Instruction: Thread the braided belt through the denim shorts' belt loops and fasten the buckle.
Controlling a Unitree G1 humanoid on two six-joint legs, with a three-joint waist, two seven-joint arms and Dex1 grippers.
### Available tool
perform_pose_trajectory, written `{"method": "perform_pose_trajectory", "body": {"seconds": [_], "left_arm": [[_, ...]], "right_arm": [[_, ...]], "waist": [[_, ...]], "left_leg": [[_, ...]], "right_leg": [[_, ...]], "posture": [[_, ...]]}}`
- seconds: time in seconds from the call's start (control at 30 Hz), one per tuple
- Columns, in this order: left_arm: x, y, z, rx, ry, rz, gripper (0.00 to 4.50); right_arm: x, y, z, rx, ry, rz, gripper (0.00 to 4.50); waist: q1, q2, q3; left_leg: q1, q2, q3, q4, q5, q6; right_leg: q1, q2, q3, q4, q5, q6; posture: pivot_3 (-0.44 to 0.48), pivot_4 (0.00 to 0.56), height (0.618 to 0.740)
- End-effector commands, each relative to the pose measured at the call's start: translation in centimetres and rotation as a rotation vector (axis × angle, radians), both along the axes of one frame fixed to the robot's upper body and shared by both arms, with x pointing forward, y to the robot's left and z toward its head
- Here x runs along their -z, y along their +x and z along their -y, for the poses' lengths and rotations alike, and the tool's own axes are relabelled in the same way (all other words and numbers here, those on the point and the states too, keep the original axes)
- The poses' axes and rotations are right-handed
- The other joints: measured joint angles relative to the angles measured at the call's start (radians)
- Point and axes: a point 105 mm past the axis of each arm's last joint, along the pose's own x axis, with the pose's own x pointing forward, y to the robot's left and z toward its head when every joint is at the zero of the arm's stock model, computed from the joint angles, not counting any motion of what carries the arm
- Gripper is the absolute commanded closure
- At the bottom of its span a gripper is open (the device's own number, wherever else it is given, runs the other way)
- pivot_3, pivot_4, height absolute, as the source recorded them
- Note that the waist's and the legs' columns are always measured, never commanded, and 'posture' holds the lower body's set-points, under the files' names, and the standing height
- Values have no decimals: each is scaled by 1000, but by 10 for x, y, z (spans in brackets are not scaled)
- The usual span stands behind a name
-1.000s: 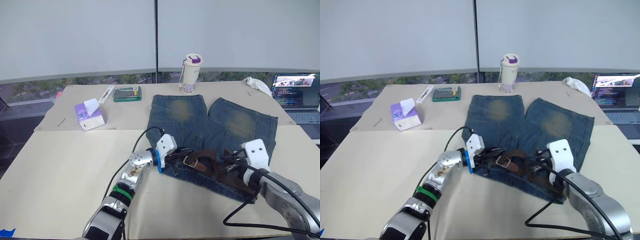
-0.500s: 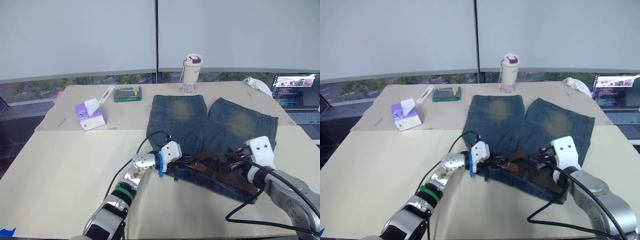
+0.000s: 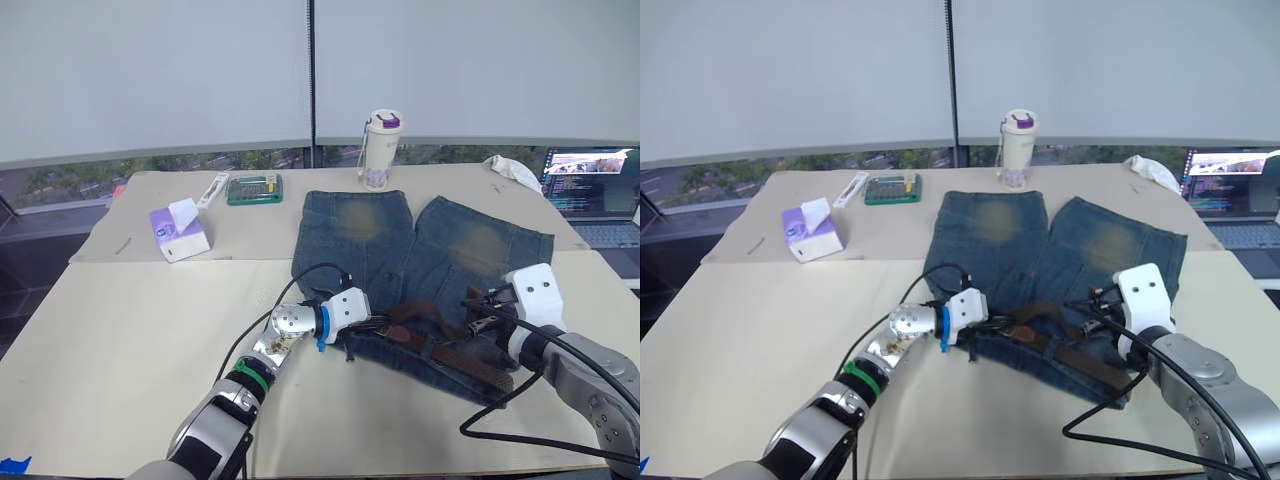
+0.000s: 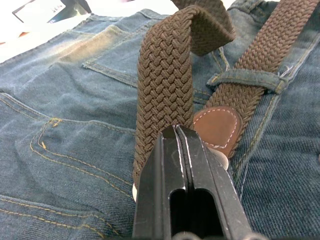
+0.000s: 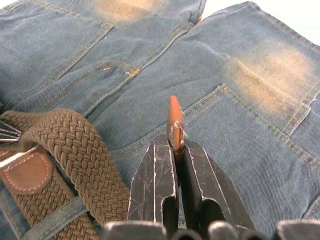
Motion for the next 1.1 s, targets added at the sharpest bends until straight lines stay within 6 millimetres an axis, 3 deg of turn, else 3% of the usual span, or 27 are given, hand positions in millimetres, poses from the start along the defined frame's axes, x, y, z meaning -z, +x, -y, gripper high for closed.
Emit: {"method": "perform_pose_trajectory", "body": {"seconds": [0.03,0.4,0.63,0.93,1.1], "left_arm": [[38,2,-23,-74,127,-159,4487],[12,18,-45,-214,-109,-374,4487],[-21,34,-58,-305,-300,-427,4487],[-35,29,-56,-301,-357,-437,4487],[-32,17,-49,-231,-313,-421,4487]], "right_arm": [[-20,-1,5,7,-28,64,4500],[-33,-1,18,27,-1,76,4500],[-44,6,14,33,73,126,4500],[-71,22,16,88,136,279,4500],[-72,26,12,81,150,289,4500]], "waist": [[0,0,-1],[-13,0,-5],[-12,1,-5],[1,4,-7],[0,6,-8]], "left_leg": [[0,0,0,0,0,0],[0,1,0,0,0,0],[-1,1,0,0,0,0],[-2,0,0,0,0,0],[-2,0,0,0,0,0]], "right_leg": [[0,0,0,0,0,0],[-1,1,0,1,0,0],[-2,1,0,1,0,0],[-3,-1,1,1,0,0],[-3,-1,2,1,0,-1]], "posture": [[0,150,740],[0,150,740],[0,150,740],[0,150,740],[0,150,740]]}}
